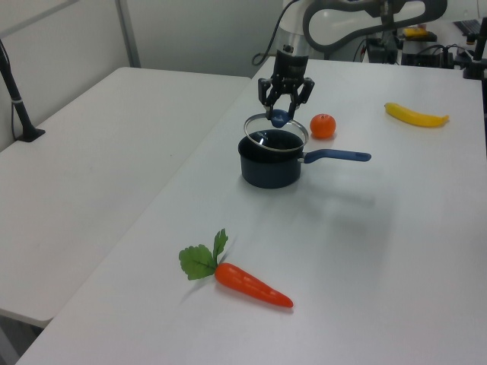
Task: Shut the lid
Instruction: 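Lower the glass lid onto the saucepan rim and release the knob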
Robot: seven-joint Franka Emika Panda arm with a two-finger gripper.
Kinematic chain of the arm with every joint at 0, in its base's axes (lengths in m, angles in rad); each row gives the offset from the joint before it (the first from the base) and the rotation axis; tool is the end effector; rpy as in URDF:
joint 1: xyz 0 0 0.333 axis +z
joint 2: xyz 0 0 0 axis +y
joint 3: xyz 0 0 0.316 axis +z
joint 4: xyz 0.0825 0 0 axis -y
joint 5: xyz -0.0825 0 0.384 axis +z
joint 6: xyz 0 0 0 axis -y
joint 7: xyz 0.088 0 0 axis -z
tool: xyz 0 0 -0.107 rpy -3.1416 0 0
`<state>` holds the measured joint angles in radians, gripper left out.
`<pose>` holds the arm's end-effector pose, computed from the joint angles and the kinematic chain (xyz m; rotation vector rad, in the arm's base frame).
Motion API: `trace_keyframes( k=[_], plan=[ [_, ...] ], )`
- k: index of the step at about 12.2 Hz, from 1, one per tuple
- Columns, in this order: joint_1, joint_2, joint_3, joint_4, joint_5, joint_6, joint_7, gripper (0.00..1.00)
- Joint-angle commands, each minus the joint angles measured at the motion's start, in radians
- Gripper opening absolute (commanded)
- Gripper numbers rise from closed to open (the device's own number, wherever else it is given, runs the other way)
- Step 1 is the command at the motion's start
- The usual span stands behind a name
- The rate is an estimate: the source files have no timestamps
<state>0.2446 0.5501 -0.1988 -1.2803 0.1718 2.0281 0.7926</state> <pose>0.7305 0.0774 0.4584 -2.7736 1.1193 -0.2474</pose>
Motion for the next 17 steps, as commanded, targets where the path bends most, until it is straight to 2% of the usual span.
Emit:
trace_keyframes(
  k=[1, 9, 11, 17],
  plan=[
    [0.012, 0.019, 0.004, 0.03, 0.017, 0.026, 0.025, 0.43],
    [0.013, 0.037, 0.018, 0.018, 0.008, 0.021, 0.014, 0.43],
    [0.012, 0.039, 0.018, -0.002, 0.008, 0.021, -0.006, 0.48],
    [0.008, 0.042, 0.018, -0.004, 0.008, 0.015, -0.004, 0.75]
  ],
)
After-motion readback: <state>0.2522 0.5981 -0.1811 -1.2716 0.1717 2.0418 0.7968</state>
